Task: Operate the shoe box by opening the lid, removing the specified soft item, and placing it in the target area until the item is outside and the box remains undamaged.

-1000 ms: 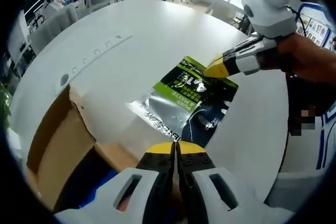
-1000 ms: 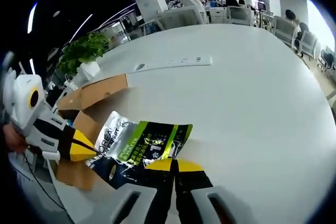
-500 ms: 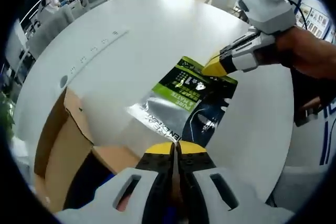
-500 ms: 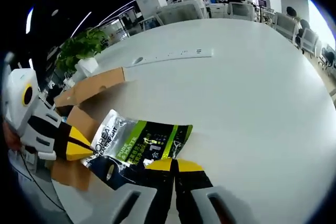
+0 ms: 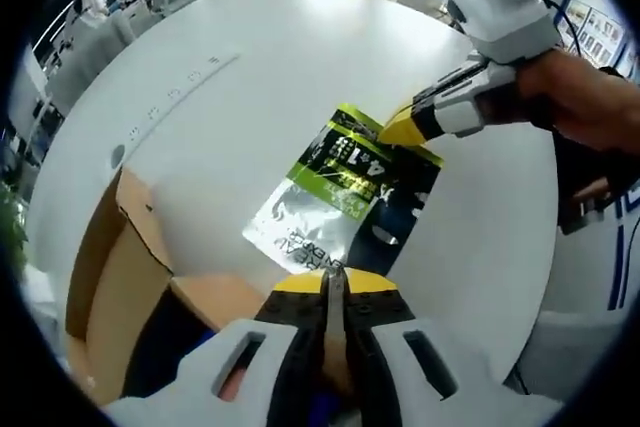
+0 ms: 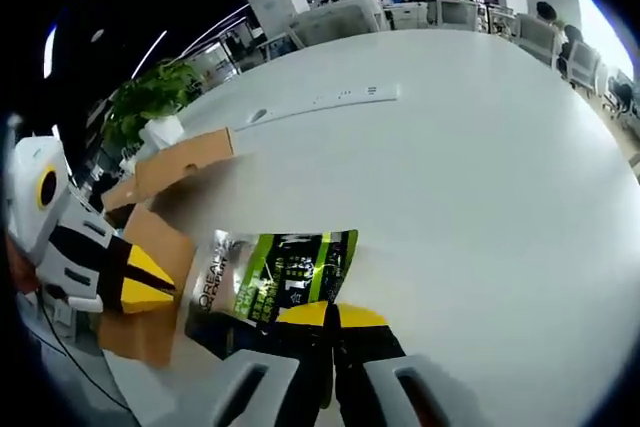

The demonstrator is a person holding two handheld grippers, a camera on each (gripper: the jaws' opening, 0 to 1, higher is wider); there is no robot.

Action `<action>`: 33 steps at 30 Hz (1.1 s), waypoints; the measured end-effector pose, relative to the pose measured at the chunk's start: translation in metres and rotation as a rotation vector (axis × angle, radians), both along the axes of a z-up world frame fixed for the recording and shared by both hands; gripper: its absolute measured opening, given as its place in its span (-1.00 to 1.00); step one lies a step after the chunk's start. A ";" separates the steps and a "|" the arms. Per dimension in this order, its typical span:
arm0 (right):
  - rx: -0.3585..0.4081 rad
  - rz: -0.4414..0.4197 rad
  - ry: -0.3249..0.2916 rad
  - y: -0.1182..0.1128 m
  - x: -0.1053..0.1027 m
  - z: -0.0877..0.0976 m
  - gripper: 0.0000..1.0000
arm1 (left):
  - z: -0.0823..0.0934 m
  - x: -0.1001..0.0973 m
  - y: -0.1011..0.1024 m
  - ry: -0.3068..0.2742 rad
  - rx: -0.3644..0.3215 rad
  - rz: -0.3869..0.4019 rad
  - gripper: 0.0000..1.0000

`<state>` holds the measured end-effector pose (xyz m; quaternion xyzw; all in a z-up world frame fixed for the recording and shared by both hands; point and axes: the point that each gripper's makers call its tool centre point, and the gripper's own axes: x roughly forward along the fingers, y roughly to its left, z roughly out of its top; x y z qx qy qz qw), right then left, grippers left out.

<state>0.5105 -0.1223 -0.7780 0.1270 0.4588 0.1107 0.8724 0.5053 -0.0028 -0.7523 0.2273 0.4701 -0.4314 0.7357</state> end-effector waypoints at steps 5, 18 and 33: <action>0.014 -0.031 0.004 0.000 0.000 -0.001 -1.00 | 0.015 0.000 -0.004 0.022 -0.118 0.065 -0.82; 0.032 -0.063 0.001 0.013 0.010 0.000 -1.00 | 0.064 0.013 0.034 -0.052 -0.270 0.126 -0.56; 0.005 -0.034 0.006 0.027 0.016 -0.002 -1.00 | 0.083 0.002 0.095 -0.088 -0.309 0.201 -0.44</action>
